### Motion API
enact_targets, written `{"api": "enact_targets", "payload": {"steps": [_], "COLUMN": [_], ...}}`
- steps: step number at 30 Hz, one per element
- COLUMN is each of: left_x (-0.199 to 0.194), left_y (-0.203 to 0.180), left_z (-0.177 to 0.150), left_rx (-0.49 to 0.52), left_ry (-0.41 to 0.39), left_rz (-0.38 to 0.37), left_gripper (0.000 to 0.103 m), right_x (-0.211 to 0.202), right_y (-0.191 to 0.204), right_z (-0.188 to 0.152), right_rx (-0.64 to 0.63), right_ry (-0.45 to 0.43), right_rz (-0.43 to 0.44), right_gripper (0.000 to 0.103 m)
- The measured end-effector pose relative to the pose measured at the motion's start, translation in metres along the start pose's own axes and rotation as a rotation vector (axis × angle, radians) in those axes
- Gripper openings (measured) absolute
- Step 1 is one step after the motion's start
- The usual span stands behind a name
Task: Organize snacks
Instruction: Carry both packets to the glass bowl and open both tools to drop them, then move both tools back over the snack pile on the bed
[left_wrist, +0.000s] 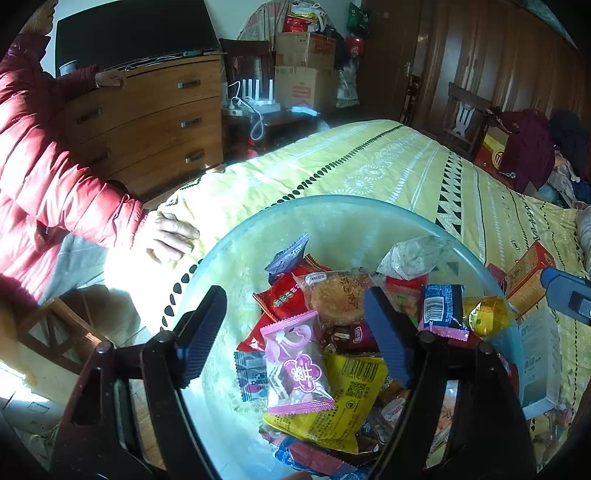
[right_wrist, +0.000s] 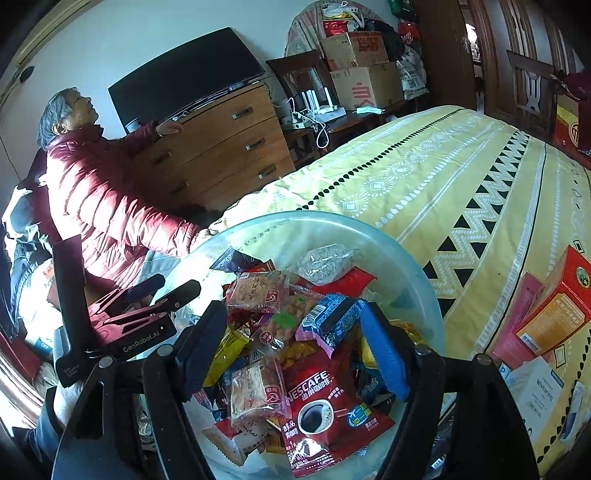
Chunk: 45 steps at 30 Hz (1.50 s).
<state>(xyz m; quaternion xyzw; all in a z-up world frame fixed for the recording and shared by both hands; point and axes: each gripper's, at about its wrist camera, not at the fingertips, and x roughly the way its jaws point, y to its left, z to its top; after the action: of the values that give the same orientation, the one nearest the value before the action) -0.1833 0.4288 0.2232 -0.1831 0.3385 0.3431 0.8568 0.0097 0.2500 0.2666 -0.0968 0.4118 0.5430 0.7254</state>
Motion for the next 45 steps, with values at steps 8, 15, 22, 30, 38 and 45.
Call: {"api": "enact_targets", "payload": {"steps": [8, 15, 22, 30, 38, 45], "left_x": [0.001, -0.004, -0.012, -0.055, -0.079, -0.089], "left_y": [-0.001, 0.001, -0.013, -0.063, -0.153, -0.241], "left_z": [-0.001, -0.005, -0.018, -0.031, -0.082, -0.156], "left_rx": [0.001, -0.011, -0.006, 0.063, 0.202, 0.453], "left_ry": [0.002, -0.009, -0.005, -0.07, -0.02, 0.147], "left_rz": [0.005, -0.021, -0.063, -0.201, -0.43, -0.644], "left_gripper": [0.082, 0.086, 0.096, 0.103, 0.103, 0.103], "right_x": [0.0, -0.015, -0.066, -0.146, -0.184, -0.214], "right_y": [-0.001, 0.002, -0.005, -0.063, -0.124, -0.152], "right_z": [-0.007, -0.028, -0.088, -0.196, -0.331, -0.418], "right_rx": [0.006, -0.018, -0.062, 0.098, 0.356, 0.472], "right_ry": [0.006, -0.015, -0.068, -0.06, 0.097, 0.156], "right_rz": [0.0, -0.027, -0.159, -0.345, -0.452, -0.501], "right_gripper": [0.083, 0.087, 0.094, 0.096, 0.096, 0.096]}}
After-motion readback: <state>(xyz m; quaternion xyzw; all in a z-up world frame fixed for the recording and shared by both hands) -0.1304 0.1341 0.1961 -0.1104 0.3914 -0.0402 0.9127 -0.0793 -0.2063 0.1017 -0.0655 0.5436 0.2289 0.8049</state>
